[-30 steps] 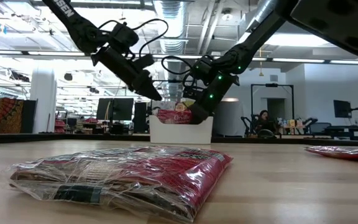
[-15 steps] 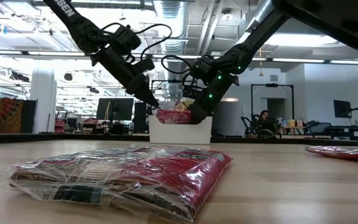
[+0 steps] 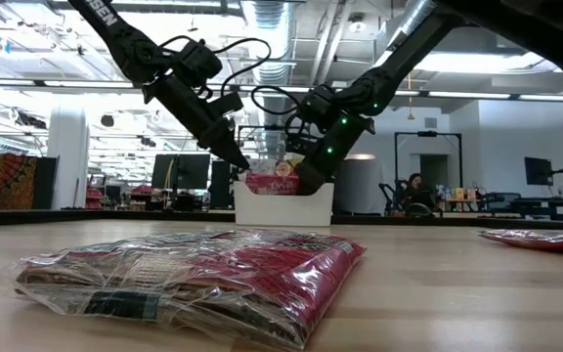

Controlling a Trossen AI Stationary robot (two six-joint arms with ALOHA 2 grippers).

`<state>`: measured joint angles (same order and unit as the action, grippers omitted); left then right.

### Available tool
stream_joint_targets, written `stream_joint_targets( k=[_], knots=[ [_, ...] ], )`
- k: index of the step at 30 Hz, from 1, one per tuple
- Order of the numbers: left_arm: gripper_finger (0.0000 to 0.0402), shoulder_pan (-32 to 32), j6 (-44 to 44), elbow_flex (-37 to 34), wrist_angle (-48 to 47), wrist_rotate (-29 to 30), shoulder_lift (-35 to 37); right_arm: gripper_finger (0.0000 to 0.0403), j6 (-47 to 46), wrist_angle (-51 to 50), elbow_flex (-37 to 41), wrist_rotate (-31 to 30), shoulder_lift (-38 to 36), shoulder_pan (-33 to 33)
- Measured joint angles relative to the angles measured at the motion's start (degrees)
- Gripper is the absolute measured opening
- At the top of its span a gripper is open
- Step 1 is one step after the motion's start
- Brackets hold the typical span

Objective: Sort popcorn bags into baskets
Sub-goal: Put the red popcorn bag into the white bin

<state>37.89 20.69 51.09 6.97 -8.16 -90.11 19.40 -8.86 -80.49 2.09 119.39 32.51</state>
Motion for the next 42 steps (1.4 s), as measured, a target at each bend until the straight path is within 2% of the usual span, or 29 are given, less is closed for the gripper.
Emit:
stream_joint_targets(
  k=[25, 42],
  knots=[
    [0.0279, -0.6, -0.4, 0.0, 0.0, -0.8, 0.0, 0.0005, 1.8, -3.6, -0.1, 2.7, -0.1, 1.4],
    [0.0279, -1.6, -0.4, 0.0, 0.3, -0.2, 0.0, 0.0004, 2.1, -2.4, -0.1, -4.9, -0.1, 1.7]
  ],
)
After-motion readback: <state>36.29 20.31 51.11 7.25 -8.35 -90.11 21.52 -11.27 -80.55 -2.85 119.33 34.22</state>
